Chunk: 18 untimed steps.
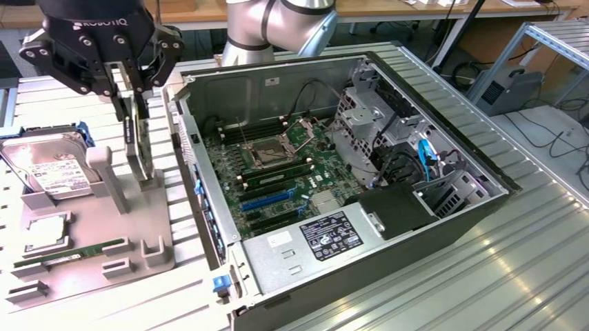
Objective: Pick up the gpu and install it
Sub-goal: 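Pick up the gpu and move the gpu toward the slot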
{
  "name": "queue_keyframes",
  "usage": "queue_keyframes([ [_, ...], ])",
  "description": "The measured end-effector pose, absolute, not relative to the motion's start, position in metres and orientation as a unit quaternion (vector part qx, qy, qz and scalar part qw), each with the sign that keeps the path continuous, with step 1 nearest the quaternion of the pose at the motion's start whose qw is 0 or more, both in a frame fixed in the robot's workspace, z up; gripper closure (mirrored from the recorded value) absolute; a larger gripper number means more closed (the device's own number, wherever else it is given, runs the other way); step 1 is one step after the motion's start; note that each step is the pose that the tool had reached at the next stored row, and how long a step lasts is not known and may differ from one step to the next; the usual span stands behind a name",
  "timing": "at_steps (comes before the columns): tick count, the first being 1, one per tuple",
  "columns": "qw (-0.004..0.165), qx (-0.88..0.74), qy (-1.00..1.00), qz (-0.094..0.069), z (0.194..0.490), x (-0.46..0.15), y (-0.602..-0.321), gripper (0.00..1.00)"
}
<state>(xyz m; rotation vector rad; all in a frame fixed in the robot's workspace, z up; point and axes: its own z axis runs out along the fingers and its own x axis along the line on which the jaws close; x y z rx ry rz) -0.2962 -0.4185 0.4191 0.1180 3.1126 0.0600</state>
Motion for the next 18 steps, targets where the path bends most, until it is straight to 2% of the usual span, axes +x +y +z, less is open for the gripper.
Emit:
queue_keyframes([
  [18,0.012,0.038,0.999,0.019,0.419,-0.263,-0.419,0.73],
])
